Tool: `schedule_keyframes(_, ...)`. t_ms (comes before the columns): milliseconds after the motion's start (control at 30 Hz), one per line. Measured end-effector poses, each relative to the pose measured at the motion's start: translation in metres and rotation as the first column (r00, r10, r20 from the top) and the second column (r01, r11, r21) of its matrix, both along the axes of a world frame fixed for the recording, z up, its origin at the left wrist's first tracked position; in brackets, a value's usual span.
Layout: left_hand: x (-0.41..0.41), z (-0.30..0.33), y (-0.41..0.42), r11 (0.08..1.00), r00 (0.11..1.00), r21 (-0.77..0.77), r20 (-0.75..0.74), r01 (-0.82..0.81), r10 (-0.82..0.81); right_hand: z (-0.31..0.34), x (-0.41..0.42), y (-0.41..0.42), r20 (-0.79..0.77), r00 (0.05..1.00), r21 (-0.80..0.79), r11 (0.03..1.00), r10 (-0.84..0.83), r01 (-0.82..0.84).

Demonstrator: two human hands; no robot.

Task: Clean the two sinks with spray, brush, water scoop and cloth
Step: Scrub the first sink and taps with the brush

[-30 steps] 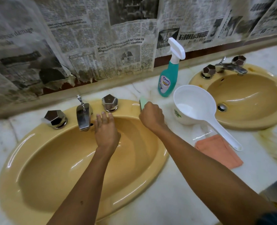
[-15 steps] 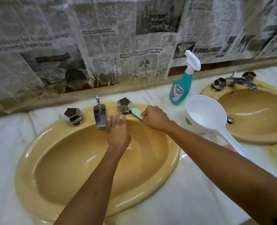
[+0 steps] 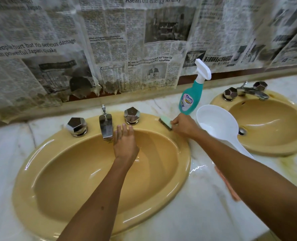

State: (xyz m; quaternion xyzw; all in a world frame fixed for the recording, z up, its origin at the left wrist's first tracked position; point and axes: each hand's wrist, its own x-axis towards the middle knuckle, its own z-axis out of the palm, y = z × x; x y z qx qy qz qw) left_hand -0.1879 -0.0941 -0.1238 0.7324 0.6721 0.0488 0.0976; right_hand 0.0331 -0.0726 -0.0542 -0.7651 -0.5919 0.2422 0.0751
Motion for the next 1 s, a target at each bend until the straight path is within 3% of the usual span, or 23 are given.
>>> schedule_keyframes(200,-0.002,-0.007,-0.002,0.999,1.000,0.031,-0.026,0.011,-0.010,-0.008,-0.016,-0.056,-0.014,0.997,0.025,0.997,-0.071,0.071)
schedule_keyframes(333,0.001,-0.007,-0.002,1.000,1.000,0.019,-0.013,-0.001,0.001,-0.014,0.010,-0.106,-0.027,0.972,0.025,0.971,-0.235,0.236)
schedule_keyframes(467,0.004,-0.006,-0.004,0.999,1.000,0.026,0.014,-0.018,0.018,-0.017,-0.019,-0.102,0.004,0.973,0.063,0.971,-0.231,0.230)
schedule_keyframes(667,0.007,-0.006,-0.004,0.999,0.999,0.038,0.020,-0.030,0.029,-0.012,-0.015,-0.148,0.044,0.968,-0.011,0.969,-0.246,0.247)
schedule_keyframes(867,0.005,-0.004,-0.003,1.000,0.999,0.020,0.037,-0.020,0.020,-0.012,-0.018,-0.088,-0.052,0.945,0.068,0.943,-0.323,0.326)
schedule_keyframes(1000,0.003,-0.006,-0.003,0.999,0.999,0.042,0.047,-0.027,0.025,-0.006,-0.017,-0.123,0.099,0.966,0.012,0.971,-0.240,0.240)
